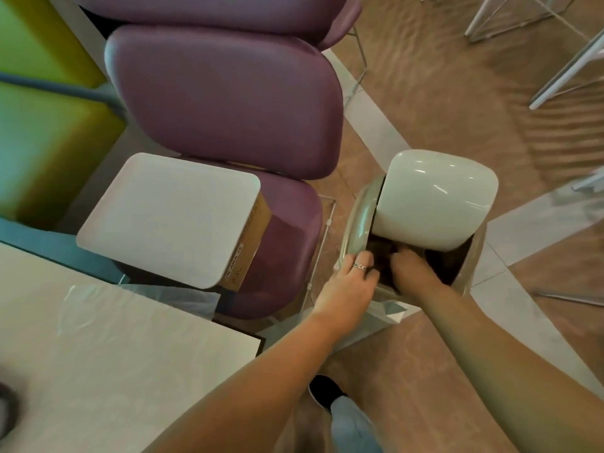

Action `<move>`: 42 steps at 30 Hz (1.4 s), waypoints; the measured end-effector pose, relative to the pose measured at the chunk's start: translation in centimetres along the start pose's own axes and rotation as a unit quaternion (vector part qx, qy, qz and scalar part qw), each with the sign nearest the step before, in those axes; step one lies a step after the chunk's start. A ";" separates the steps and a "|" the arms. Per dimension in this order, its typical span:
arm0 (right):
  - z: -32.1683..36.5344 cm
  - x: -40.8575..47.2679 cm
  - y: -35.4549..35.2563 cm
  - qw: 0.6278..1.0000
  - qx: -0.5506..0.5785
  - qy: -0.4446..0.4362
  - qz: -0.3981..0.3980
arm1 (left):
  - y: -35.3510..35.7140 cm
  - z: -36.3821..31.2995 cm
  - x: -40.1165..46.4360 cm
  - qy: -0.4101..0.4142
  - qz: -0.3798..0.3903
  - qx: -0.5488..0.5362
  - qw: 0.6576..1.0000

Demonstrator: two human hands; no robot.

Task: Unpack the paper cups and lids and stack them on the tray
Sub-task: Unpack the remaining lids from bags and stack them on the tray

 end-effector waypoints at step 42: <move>36.8 -18.6 -4.0 0.869 0.186 -0.453 -0.067 | -20.5 10.7 -35.1 -0.452 -0.206 -0.037 0.867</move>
Point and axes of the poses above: each hand's wrist, its own x-axis towards the middle knuckle, its own y-axis out of the palm, z = x × y, the point moved 3 cm from there along x, towards the middle knuckle, and after that the axes turned 6 degrees about -z, right-handed, at the moved point
